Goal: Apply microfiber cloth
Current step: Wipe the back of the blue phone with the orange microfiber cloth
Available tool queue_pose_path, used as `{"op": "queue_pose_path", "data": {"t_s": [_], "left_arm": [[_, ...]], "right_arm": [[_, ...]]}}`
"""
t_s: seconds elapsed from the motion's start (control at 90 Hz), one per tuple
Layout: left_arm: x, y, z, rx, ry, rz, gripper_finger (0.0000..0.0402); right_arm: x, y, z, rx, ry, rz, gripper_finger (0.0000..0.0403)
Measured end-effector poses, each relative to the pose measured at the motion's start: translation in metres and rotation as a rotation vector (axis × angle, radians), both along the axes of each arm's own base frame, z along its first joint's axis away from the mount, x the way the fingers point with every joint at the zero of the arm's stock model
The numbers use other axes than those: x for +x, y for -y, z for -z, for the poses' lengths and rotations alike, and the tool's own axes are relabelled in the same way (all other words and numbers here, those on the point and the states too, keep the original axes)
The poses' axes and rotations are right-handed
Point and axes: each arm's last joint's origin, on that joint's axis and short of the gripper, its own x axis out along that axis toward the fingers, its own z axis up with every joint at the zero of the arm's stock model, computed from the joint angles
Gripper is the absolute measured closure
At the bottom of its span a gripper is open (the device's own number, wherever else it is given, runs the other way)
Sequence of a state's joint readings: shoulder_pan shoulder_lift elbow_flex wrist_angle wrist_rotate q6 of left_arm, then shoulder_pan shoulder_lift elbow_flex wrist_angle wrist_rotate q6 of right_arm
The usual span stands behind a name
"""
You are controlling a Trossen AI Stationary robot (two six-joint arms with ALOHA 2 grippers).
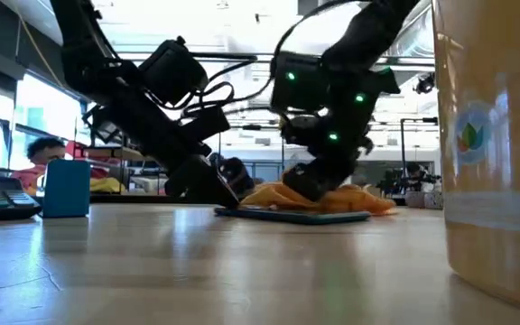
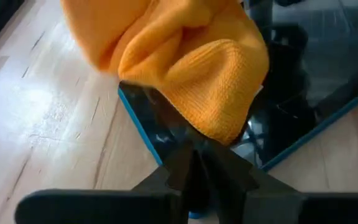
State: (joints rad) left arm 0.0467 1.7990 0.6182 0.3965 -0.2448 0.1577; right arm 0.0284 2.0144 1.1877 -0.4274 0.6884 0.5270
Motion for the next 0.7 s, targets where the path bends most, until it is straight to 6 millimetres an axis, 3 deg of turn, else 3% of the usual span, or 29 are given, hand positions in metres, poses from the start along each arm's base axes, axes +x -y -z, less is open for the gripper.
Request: {"op": "queue_pose_path", "data": {"t_s": [0.2,0.3,0.433,0.533,0.7], "left_arm": [[-0.032,0.009,-0.048,0.056,-0.094,-0.041,0.0369],[-0.050,0.019,-0.084,-0.022,-0.005,-0.095,0.0369],[-0.063,0.046,-0.109,-0.120,0.134,-0.090,0.0369],[-0.060,0.072,-0.112,-0.124,0.214,-0.047,0.0369],[-0.051,0.109,-0.087,-0.161,0.233,-0.064,0.0369]], "right_arm": [[0.026,-0.016,-0.012,-0.015,0.172,-0.235,0.0403],[0.024,-0.010,-0.011,-0.023,0.149,-0.215,0.0403],[0.022,0.000,-0.010,-0.009,0.158,-0.143,0.0403],[0.026,0.006,-0.012,-0.003,0.214,-0.125,0.0403],[0.042,0.009,-0.025,0.026,0.378,-0.264,0.0403]]}}
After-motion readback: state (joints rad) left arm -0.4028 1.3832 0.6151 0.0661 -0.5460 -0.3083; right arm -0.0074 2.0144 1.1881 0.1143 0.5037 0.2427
